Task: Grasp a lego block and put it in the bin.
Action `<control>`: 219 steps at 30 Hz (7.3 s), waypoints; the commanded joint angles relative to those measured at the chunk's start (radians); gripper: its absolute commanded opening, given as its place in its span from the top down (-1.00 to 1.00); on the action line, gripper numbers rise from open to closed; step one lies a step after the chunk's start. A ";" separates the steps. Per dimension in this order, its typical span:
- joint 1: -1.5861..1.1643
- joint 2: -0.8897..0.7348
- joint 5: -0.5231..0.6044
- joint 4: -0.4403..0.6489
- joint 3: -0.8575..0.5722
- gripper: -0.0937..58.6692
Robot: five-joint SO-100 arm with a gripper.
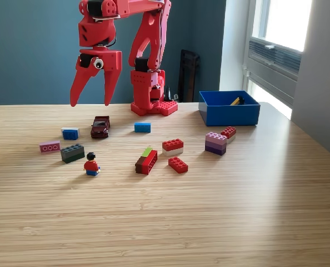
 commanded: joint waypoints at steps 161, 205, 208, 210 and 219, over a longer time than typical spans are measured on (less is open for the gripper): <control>-1.373 0.029 -0.087 0.041 -0.313 0.63; -0.824 0.029 -0.350 -0.210 -0.100 0.66; -0.824 0.029 -0.350 -0.210 -0.091 0.67; -0.824 0.029 -0.351 -0.210 -0.084 0.68; -0.822 0.029 -0.344 -0.212 -0.078 0.68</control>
